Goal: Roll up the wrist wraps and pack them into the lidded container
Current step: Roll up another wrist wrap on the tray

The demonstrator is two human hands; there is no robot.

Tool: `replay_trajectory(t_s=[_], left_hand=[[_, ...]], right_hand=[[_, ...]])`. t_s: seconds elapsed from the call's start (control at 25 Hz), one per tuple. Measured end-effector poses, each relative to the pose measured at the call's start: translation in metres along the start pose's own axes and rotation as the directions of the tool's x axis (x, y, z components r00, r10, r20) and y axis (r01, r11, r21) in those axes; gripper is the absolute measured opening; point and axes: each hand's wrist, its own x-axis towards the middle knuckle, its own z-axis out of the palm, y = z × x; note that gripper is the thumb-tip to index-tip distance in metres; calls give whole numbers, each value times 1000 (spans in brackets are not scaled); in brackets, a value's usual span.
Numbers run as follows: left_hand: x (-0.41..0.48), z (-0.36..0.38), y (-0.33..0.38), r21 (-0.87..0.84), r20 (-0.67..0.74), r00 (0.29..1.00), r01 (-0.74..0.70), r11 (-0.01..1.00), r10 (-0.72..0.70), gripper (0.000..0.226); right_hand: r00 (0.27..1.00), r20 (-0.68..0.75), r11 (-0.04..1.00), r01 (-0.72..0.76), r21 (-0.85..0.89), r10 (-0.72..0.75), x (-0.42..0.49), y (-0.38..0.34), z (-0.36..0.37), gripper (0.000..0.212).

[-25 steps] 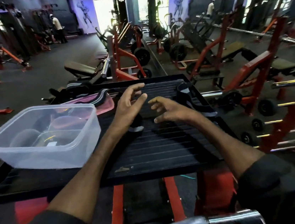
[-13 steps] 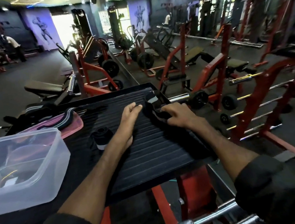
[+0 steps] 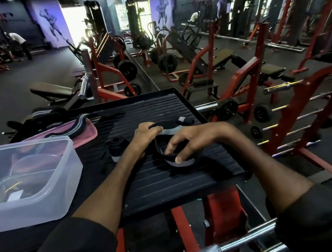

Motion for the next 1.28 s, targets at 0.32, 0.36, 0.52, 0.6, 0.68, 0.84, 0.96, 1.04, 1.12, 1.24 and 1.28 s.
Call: replay_trajectory(t_s=[0.32, 0.36, 0.52, 0.6, 0.68, 0.84, 0.96, 1.04, 1.12, 1.24, 1.28], left_hand=[[-5, 3, -4, -171, 11, 1000, 25, 985, -23, 11], [-5, 2, -4, -175, 19, 999, 31, 984, -28, 12], [-11, 3, -1, -206, 28, 999, 48, 977, -43, 16], [-18, 5, 1, -241, 54, 998, 38, 970, -25, 18], [-23, 5, -1, -284, 78, 997, 15, 959, 7, 25], [-30, 9, -6, -562, 98, 994, 86, 823, -37, 19], [-37, 11, -5, -632, 150, 982, 187, 752, -118, 17], [-37, 7, -7, -564, 161, 980, 185, 805, -113, 24], [-36, 2, -9, -454, 124, 991, 103, 885, -52, 35], [-40, -13, 3, -368, 42, 999, 2, 930, 15, 58], [-38, -19, 9, -389, 30, 999, -13, 921, 27, 59]], right_hand=[[628, -626, 883, -267, 386, 463, 34, 75, -29, 41], [628, -592, 862, -405, 305, 505, 40, 79, -28, 46], [664, -520, 823, -547, 151, 537, 63, 95, -26, 50], [669, -559, 866, -447, 225, 490, 65, 93, -24, 41], [654, -632, 906, -366, 216, 415, 58, 84, -30, 19], [623, -749, 974, -173, 148, 225, 31, 48, -69, 13], [729, -671, 975, 24, 219, 133, 19, 18, -93, 23], [768, -637, 950, 147, 275, 66, 16, 4, -94, 27], [775, -630, 916, 221, 335, 43, 21, 1, -83, 28], [754, -649, 799, 326, 506, 103, 33, 17, -64, 32], [738, -664, 751, 370, 548, 121, 37, 24, -60, 35]])
